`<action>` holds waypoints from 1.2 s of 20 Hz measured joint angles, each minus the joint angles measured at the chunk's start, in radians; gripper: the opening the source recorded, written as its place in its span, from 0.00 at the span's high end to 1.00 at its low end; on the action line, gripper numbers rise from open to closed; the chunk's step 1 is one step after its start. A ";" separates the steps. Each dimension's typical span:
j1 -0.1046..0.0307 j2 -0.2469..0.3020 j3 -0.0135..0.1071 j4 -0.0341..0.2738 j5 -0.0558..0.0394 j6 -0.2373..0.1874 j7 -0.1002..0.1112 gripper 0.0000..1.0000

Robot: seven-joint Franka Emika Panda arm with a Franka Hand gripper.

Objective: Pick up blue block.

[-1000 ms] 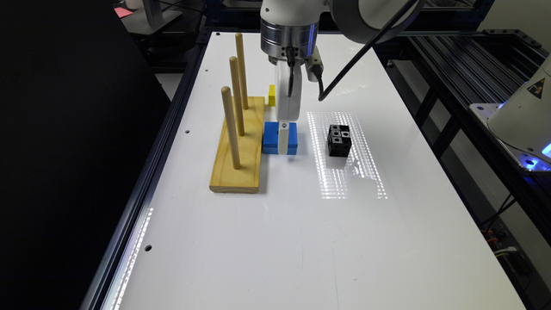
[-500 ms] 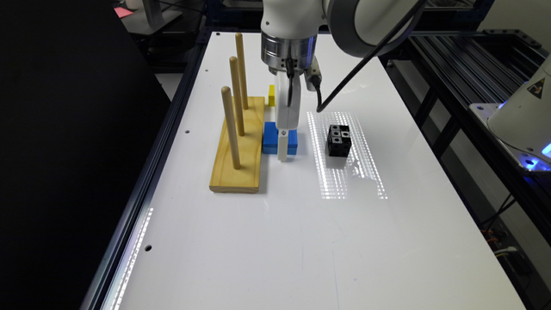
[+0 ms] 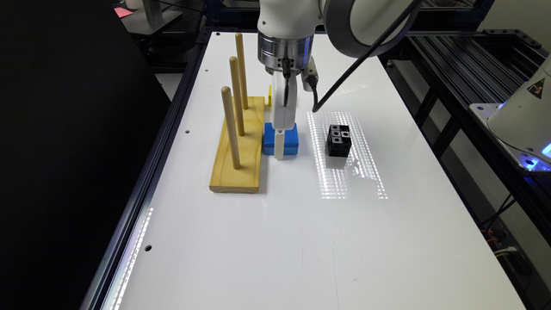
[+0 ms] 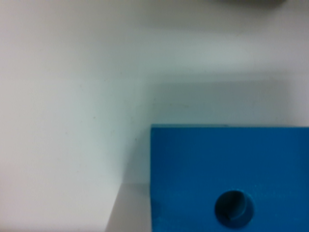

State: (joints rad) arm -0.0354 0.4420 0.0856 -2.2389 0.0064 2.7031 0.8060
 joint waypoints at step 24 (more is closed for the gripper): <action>-0.001 -0.129 -0.001 -0.005 0.0000 -0.121 0.000 1.00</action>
State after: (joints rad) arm -0.0363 0.3132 0.0845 -2.2440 0.0064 2.5825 0.8061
